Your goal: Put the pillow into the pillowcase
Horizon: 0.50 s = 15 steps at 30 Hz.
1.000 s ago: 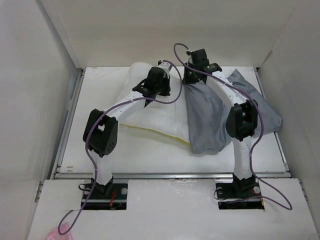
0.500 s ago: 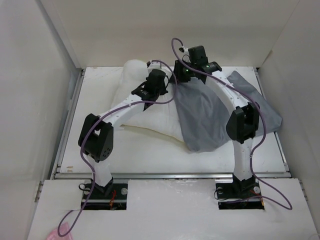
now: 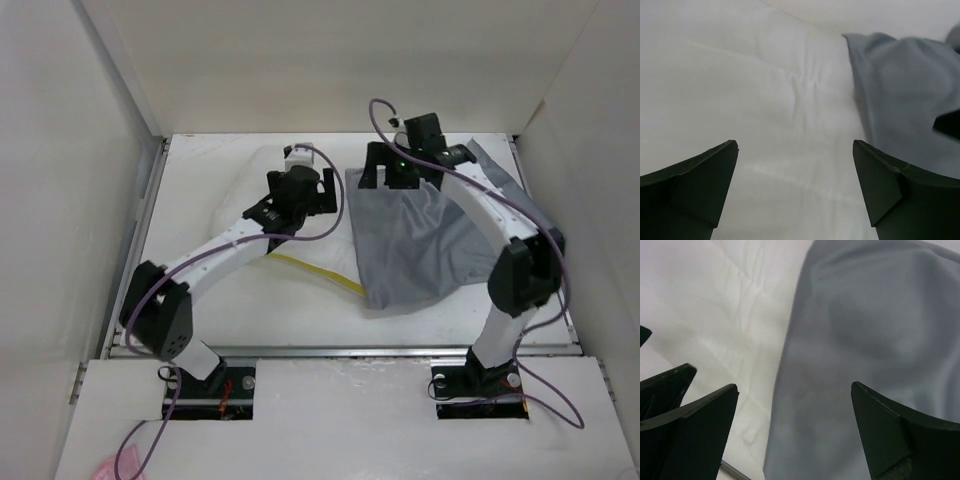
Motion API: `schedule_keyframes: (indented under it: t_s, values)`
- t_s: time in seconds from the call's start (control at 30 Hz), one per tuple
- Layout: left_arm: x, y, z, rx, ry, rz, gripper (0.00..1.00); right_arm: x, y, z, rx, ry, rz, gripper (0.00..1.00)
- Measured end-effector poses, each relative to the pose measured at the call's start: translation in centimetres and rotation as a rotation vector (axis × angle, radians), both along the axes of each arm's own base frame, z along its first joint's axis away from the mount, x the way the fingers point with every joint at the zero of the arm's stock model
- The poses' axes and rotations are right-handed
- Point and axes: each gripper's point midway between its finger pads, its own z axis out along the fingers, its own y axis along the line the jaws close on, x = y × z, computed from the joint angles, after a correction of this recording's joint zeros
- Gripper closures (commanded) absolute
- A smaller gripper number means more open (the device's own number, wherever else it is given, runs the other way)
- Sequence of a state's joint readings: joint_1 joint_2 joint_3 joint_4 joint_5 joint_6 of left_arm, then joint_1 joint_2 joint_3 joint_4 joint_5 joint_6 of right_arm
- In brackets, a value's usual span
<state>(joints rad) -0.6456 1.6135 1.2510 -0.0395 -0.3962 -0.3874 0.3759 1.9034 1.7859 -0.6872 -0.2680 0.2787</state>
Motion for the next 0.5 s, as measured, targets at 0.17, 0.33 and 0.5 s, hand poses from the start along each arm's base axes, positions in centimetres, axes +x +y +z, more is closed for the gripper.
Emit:
schedule_keyframes:
  t_s: [0.17, 0.33, 0.5]
  values:
    - [-7.0, -1.3, 1.5, -0.049, -0.008, -0.197, 0.0, -5.3, -5.3, 2.2, 0.009, -0.052, -0.102, 0.0]
    - [-12.4, -2.6, -1.9, -0.072, 0.093, -0.341, 0.0, -12.3, -7.0, -3.4, -0.034, 0.061, -0.091, 0.0]
    - [-15.1, -3.6, -4.3, -0.064, 0.188, -0.431, 0.0, -16.3, -7.3, -9.6, -0.081, 0.235, -0.039, 0.0]
